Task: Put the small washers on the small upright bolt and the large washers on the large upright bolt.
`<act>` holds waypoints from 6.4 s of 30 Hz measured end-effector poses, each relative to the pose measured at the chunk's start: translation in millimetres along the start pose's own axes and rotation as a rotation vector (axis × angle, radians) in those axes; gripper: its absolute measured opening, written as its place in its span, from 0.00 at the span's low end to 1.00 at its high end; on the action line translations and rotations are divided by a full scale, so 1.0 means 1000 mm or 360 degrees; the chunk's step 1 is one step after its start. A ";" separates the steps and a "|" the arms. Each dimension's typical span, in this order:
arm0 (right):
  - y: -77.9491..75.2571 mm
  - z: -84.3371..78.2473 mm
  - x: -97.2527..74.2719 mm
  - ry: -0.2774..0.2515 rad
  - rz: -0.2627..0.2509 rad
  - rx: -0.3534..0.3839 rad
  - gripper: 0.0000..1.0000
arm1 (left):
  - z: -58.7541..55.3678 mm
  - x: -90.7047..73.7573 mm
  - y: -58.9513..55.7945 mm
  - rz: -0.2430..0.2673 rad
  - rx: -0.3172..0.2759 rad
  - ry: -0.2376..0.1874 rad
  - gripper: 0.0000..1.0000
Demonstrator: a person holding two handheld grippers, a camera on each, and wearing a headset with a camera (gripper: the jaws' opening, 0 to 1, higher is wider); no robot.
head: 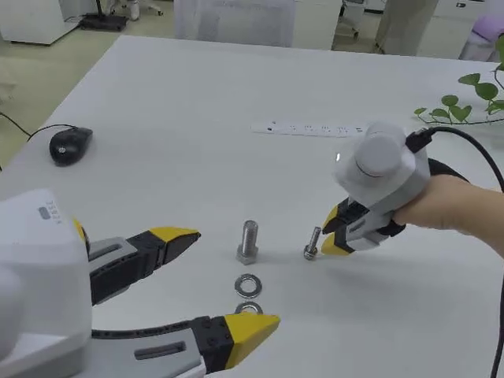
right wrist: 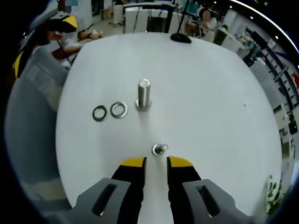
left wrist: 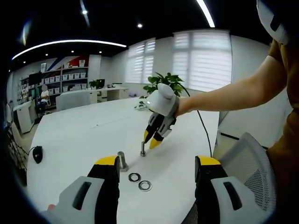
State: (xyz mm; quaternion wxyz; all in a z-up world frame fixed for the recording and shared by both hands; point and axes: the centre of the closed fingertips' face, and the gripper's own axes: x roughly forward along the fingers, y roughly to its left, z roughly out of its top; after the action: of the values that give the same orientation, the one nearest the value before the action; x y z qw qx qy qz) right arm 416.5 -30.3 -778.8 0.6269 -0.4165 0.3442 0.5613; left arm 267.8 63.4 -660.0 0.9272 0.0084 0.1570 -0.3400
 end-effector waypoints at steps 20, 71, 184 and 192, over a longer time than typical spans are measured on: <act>0.079 0.022 0.000 -0.0112 0.0079 -0.0026 0.18 | 0.005 -0.007 -0.010 -0.0031 0.0041 -0.0030 0.64; 0.132 0.071 0.064 -0.0086 0.0283 -0.0181 0.26 | -0.003 -0.005 -0.002 -0.0019 -0.0035 -0.0047 0.64; 0.019 0.097 0.042 -0.0048 0.0088 -0.0241 0.22 | -0.014 0.002 -0.004 -0.0039 -0.0063 0.0002 0.63; 0.018 0.087 0.051 -0.0027 0.0095 -0.0245 0.22 | -0.017 0.000 0.001 -0.0021 -0.0078 0.0011 0.62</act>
State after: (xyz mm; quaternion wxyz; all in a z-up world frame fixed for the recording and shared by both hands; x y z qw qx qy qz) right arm 402.1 70.2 -791.2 0.5790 -0.4482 0.3070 0.6080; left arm 263.6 66.6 -676.6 0.9243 -0.0142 0.1684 -0.3421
